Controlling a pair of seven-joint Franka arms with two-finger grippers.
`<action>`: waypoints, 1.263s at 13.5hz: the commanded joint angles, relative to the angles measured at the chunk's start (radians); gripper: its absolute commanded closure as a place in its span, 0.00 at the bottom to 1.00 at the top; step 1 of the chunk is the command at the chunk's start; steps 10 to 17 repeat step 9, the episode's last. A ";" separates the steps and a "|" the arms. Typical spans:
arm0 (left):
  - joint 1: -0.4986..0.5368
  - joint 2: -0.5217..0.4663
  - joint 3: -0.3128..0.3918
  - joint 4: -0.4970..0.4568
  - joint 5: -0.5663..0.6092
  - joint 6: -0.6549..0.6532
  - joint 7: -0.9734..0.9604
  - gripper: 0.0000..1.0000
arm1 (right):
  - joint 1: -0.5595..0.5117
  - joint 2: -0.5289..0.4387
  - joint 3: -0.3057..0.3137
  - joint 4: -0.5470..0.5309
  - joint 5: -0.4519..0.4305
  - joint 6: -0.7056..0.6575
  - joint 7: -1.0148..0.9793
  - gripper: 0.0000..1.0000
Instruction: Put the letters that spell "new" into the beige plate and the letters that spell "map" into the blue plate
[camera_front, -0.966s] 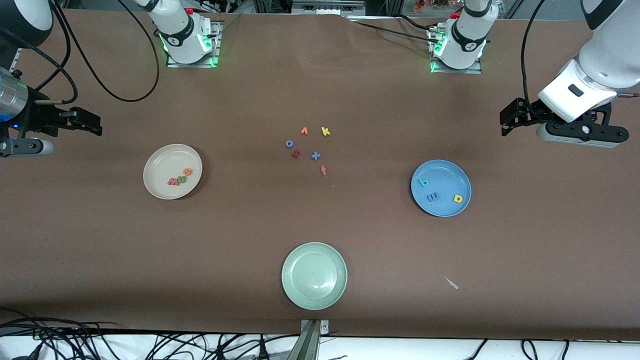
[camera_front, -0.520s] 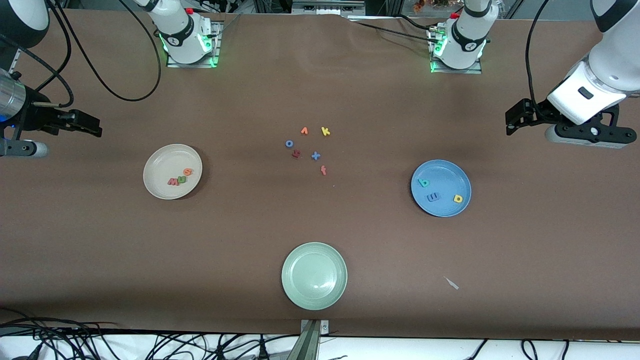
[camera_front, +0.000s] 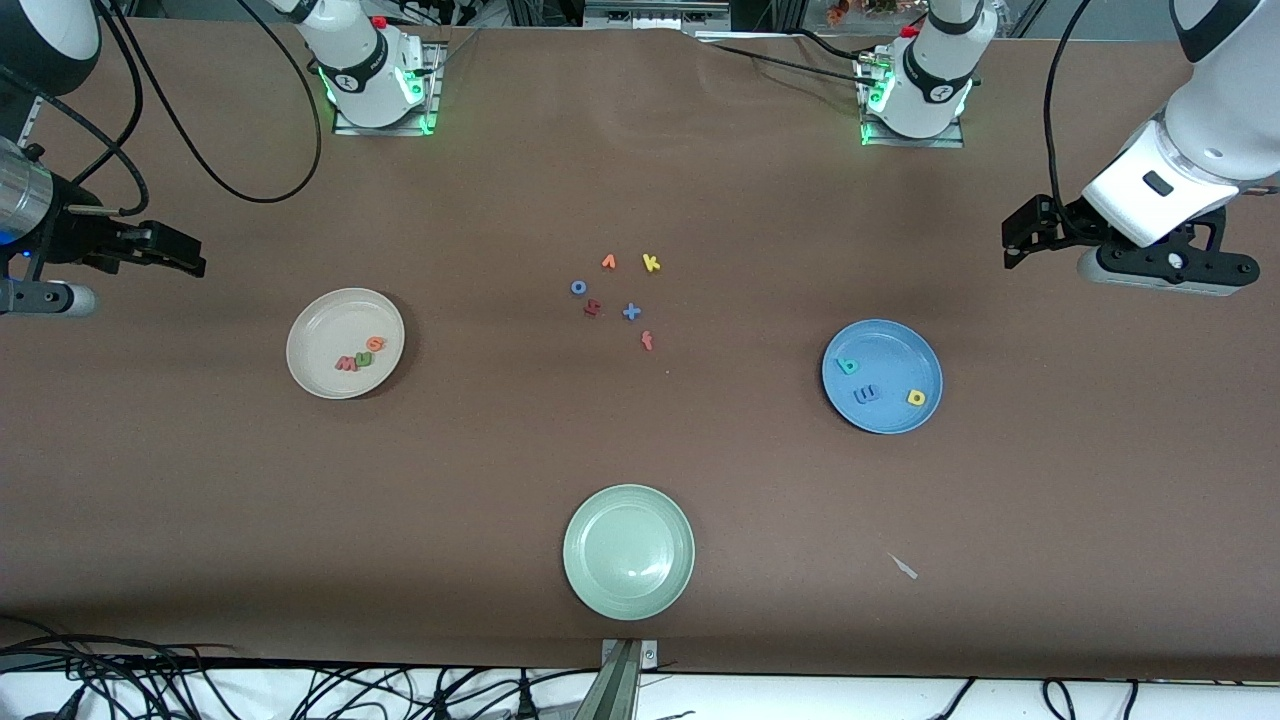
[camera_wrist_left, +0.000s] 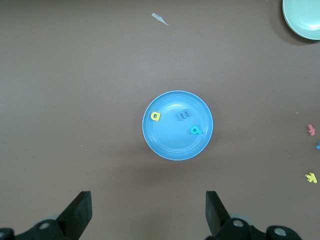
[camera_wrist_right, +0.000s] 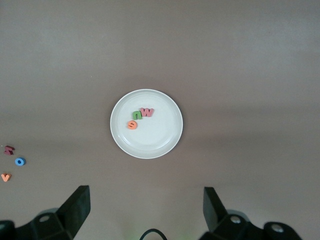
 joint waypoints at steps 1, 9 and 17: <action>0.003 0.006 0.000 0.022 -0.020 -0.022 -0.002 0.00 | -0.016 -0.013 0.013 -0.016 0.007 0.021 0.003 0.00; 0.003 0.006 0.000 0.022 -0.009 -0.025 -0.002 0.00 | -0.016 -0.013 0.013 -0.017 0.016 0.021 -0.003 0.00; 0.003 0.006 0.000 0.022 -0.009 -0.025 -0.002 0.00 | -0.016 -0.013 0.013 -0.017 0.016 0.021 -0.003 0.00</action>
